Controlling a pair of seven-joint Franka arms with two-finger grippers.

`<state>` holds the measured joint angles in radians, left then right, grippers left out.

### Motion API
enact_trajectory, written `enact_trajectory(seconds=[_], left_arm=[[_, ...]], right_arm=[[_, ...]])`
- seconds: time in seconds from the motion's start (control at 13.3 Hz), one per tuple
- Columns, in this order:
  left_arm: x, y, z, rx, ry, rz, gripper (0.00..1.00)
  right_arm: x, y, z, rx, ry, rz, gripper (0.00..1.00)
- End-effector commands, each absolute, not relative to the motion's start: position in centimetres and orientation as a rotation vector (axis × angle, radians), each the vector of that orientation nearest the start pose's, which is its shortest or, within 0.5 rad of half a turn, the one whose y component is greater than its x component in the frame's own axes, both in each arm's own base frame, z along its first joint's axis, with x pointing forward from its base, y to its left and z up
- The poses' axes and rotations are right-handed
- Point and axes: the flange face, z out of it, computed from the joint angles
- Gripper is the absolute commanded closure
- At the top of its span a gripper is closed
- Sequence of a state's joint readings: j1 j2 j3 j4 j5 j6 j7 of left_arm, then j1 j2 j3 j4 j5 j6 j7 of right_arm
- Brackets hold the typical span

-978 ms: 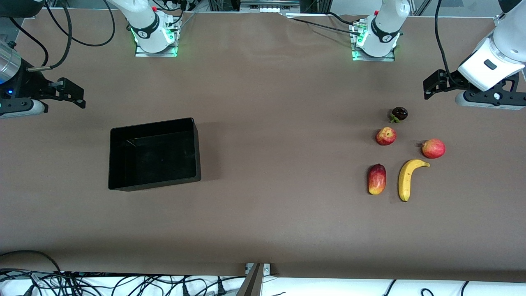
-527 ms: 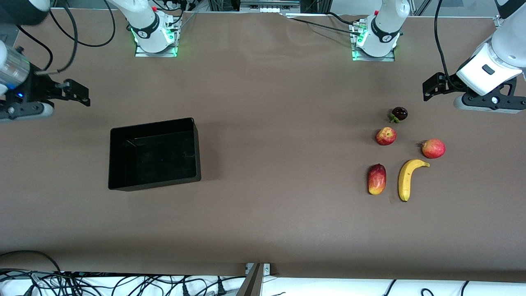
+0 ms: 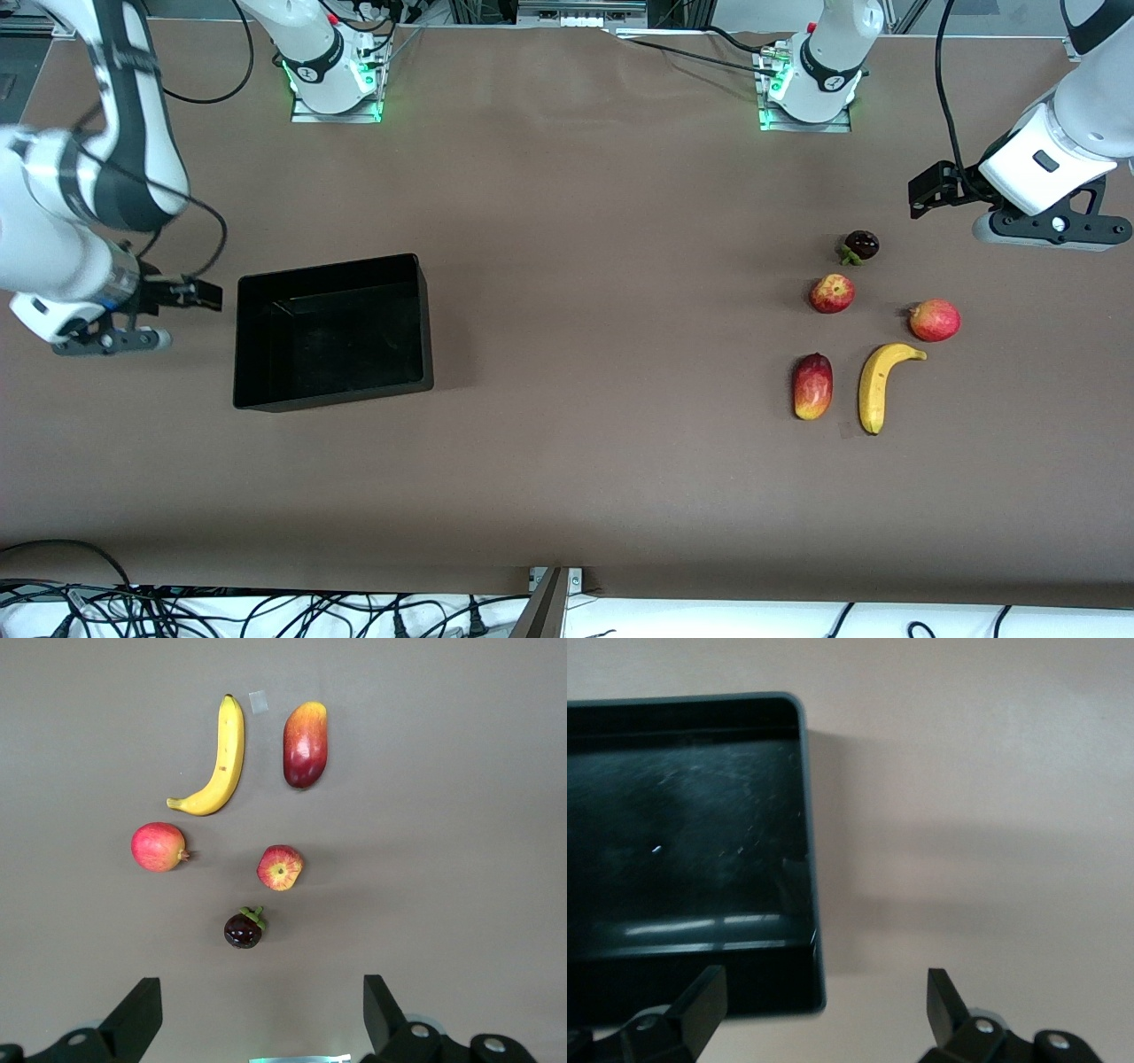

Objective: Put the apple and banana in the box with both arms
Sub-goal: 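Push the black box toward the fruit with the right gripper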

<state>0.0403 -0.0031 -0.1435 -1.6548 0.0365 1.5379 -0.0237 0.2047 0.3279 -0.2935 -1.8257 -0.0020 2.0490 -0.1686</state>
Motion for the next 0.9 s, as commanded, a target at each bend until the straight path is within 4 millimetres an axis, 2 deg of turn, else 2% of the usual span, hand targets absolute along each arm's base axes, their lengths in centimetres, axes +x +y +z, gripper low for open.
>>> enact_trajectory(seconds=[0.0, 0.15, 0.3, 0.38, 0.45, 0.53, 0.68, 0.75, 0.83], left_arm=[[54.4, -5.2, 58.9, -3.104, 0.115, 0.186, 0.00], [54.4, -5.2, 58.9, -3.104, 0.115, 0.186, 0.00], [54.4, -5.2, 58.9, -3.104, 0.115, 0.186, 0.00], [54.4, -5.2, 58.9, -3.104, 0.115, 0.186, 0.00], [54.4, -5.2, 58.9, -3.103, 0.114, 0.190, 0.00], [54.3, -5.2, 58.8, -3.102, 0.114, 0.200, 0.00], [54.3, -5.2, 58.8, -3.103, 0.114, 0.198, 0.00], [54.3, -5.2, 58.8, -3.102, 0.114, 0.200, 0.00], [54.3, -5.2, 58.8, -3.103, 0.114, 0.198, 0.00]], right_arm=[[63.4, -4.9, 30.8, -3.196, -0.104, 0.131, 0.00], [63.9, -4.8, 27.8, -3.190, -0.081, 0.124, 0.01], [63.9, -4.4, 26.7, -3.177, -0.071, 0.134, 0.05], [63.8, -4.3, 26.4, -3.177, -0.073, 0.146, 0.11], [63.5, -4.3, 26.1, -3.175, -0.072, 0.165, 0.23], [63.3, -4.3, 25.7, -3.173, -0.075, 0.179, 0.42], [63.2, -4.3, 25.6, -3.171, -0.077, 0.191, 0.92], [63.1, -4.1, 25.6, -3.168, -0.070, 0.205, 1.00], [63.1, -4.1, 25.7, -3.166, -0.061, 0.221, 1.00]])
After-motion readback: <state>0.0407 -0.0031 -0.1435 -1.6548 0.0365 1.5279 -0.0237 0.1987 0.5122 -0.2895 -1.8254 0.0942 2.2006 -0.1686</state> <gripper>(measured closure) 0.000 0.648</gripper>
